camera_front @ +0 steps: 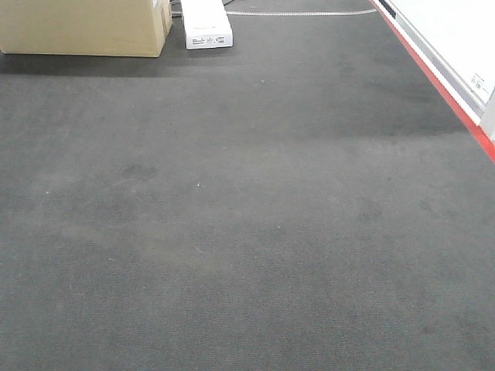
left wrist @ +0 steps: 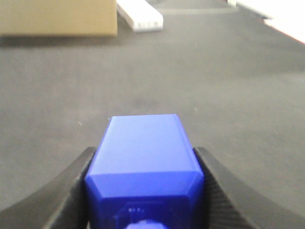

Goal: Pour parts from conveyor to right shelf
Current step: 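Hold the blue block in the left gripper and turn away from the conveyor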

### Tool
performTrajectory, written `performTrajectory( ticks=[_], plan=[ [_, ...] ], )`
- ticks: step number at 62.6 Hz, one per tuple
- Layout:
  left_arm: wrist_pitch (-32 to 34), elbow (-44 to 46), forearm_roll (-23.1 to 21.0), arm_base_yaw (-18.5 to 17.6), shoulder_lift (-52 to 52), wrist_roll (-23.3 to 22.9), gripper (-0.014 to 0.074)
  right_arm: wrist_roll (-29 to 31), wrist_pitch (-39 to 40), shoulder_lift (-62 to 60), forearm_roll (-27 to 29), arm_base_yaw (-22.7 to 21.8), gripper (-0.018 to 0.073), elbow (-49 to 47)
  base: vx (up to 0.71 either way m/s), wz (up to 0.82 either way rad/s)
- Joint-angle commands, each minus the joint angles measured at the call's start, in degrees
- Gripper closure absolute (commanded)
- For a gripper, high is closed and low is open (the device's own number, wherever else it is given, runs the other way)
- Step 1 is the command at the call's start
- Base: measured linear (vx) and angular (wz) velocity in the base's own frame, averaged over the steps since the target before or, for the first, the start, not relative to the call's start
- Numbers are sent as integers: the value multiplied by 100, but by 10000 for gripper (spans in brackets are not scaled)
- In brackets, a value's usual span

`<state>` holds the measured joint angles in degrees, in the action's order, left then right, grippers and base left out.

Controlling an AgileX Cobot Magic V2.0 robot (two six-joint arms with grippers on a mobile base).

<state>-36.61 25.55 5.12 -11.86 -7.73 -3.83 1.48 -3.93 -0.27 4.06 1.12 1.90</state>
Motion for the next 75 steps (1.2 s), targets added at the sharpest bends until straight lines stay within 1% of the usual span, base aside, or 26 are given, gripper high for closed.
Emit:
performTrajectory(
  ticks=[1, 14, 28, 75],
  plan=[
    [747, -108, 232, -46, 409, 0, 603, 40, 429, 88, -35, -16, 568, 86, 0, 0],
    [824, -574, 242, -46, 854, 21, 603, 40, 429, 88, -35, -16, 568, 86, 0, 0],
    [1280, -662, 114, -46, 867, 16, 603, 40, 429, 88, -35, -16, 568, 86, 0, 0],
    [1281, -662, 119, -46, 867, 16, 603, 40, 429, 88, -35, -16, 568, 86, 0, 0]
  ],
)
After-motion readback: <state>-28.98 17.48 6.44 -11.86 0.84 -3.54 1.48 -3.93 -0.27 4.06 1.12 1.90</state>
